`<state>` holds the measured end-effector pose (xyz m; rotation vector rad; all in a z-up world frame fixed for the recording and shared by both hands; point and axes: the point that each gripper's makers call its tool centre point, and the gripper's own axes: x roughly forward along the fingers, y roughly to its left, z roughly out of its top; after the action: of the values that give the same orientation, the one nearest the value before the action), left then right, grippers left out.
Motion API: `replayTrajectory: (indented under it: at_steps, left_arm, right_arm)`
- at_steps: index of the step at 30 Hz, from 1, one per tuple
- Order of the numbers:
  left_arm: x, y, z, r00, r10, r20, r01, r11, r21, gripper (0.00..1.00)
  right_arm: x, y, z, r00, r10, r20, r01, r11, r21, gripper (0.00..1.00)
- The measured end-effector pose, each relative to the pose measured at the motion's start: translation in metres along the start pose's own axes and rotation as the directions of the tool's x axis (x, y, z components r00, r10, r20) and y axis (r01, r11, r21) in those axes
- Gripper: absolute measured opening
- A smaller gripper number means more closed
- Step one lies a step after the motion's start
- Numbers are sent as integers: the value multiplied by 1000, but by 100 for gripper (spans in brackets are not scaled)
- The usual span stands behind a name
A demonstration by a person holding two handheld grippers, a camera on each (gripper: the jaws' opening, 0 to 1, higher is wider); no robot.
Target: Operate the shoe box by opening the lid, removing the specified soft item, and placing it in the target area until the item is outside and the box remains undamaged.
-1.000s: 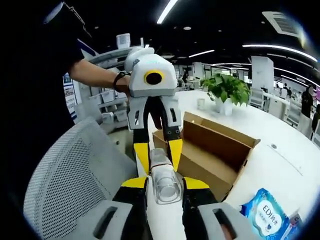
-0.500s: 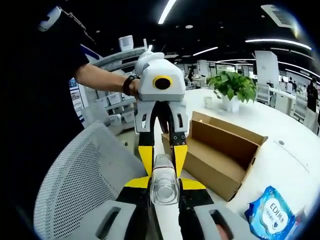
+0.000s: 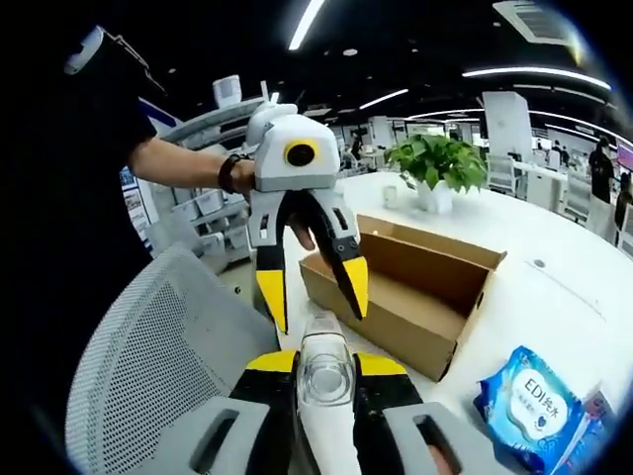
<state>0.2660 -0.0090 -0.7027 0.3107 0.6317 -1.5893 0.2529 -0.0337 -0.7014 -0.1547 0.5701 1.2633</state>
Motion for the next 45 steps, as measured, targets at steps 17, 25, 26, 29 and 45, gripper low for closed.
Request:
replayTrajectory:
  at_steps: [17, 25, 26, 29, 45]
  left_arm:
    - [-15, 27, -3, 984, 173, 36, -171, 983, -63, 44]
    - [-20, 26, -14, 969, 243, 51, -234, 962, -140, 45]
    - [-20, 26, -15, 966, 253, 53, -243, 958, -153, 45]
    - [-24, 27, -20, 954, 292, 64, -275, 941, -197, 46]
    - [-47, 37, -45, 875, 480, 62, -432, 831, -351, 48]
  right_arm:
    - [-18, -20, -19, 998, -48, -30, 49, 998, 43, 16]
    - [-34, -36, -25, 996, -67, -62, 70, 997, 45, 16]
    - [-37, -38, -26, 995, -69, -69, 72, 996, 42, 16]
    - [-43, -46, -28, 994, -76, -81, 80, 996, 37, 16]
    - [-66, -81, -29, 987, -85, -139, 86, 996, 2, 16]
